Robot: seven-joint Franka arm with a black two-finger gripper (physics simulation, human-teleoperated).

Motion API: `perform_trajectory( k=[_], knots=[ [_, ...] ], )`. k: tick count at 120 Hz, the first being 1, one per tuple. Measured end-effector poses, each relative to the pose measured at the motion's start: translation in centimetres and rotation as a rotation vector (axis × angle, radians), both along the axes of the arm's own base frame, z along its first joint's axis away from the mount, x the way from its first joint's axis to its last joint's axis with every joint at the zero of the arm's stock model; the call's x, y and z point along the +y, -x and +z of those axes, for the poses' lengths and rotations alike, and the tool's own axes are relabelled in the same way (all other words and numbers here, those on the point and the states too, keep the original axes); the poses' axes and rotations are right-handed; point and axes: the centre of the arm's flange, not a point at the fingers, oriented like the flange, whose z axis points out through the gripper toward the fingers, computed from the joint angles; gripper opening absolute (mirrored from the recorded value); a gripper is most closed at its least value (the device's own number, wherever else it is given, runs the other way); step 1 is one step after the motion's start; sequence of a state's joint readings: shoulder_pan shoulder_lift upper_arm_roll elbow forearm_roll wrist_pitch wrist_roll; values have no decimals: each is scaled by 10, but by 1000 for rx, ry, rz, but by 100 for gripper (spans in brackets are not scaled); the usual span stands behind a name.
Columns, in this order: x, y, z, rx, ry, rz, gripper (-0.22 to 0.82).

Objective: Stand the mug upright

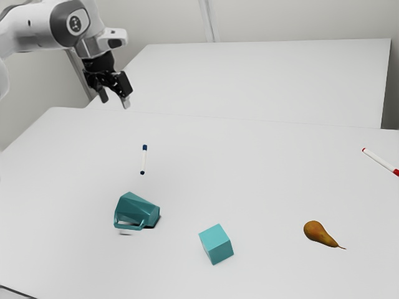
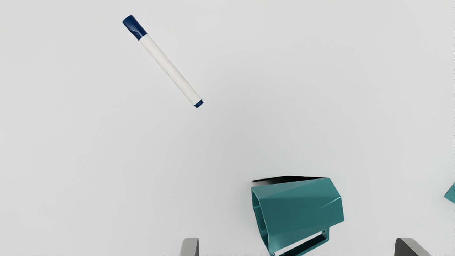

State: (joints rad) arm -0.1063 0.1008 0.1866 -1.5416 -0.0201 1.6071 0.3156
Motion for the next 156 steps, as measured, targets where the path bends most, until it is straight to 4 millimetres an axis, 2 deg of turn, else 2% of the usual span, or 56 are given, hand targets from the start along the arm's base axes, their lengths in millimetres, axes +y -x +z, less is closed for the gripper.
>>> perform_trajectory(
  k=[16,22,28,50,58,64,75,93,100,106,119,126,137,156],
  knots=[
    [7,4,0,-4,20,9,60],
    [14,8,-8,13,55,27,60],
    [29,16,-20,38,105,66,60],
    [112,66,-96,167,356,302,60],
    [133,85,-129,214,453,382,60],
    [143,97,-147,236,507,420,60],
    [137,109,-180,276,578,427,60],
    [84,107,-220,326,631,318,60],
    [73,106,-227,323,644,287,60],
    [77,107,-233,313,651,283,60],
    [103,111,-237,271,665,305,60],
    [111,112,-246,268,665,310,60],
    [110,110,-266,284,671,303,60],
    [106,110,-282,287,692,279,60]
  ],
)
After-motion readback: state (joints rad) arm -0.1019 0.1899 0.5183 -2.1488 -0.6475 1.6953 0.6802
